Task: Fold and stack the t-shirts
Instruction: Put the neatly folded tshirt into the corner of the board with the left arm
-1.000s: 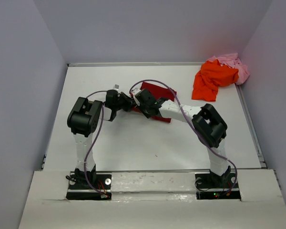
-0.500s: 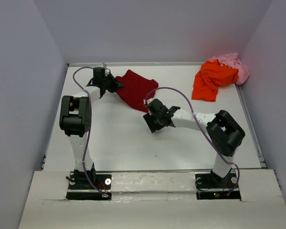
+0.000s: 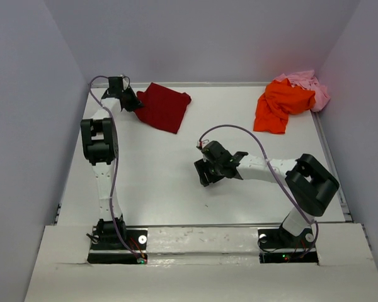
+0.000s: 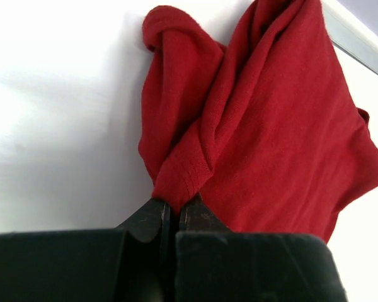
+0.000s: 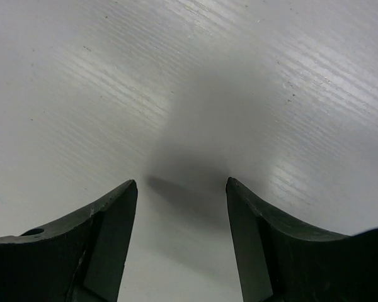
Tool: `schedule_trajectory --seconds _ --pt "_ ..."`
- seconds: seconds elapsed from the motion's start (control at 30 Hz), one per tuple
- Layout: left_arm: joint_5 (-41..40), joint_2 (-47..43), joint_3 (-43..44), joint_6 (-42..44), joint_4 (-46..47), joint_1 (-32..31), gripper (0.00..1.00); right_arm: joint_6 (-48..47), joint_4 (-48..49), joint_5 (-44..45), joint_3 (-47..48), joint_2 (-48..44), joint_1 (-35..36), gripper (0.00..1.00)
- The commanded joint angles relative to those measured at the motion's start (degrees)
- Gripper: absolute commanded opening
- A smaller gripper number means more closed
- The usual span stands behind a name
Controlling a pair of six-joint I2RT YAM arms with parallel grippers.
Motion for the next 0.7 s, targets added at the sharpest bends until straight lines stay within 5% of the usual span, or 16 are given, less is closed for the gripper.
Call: schedule_trajectory --seconds 0.0,0.67 --pt "-0.5 0.5 6.6 3.4 -3.5 2.9 0.00 1.0 4.5 -1.5 -1.2 -2.5 0.9 0.64" --pt "-4.5 4.6 11.6 5.6 -4.2 12.0 0.00 3.0 7.4 -5.4 -5.7 -4.5 0.9 0.62"
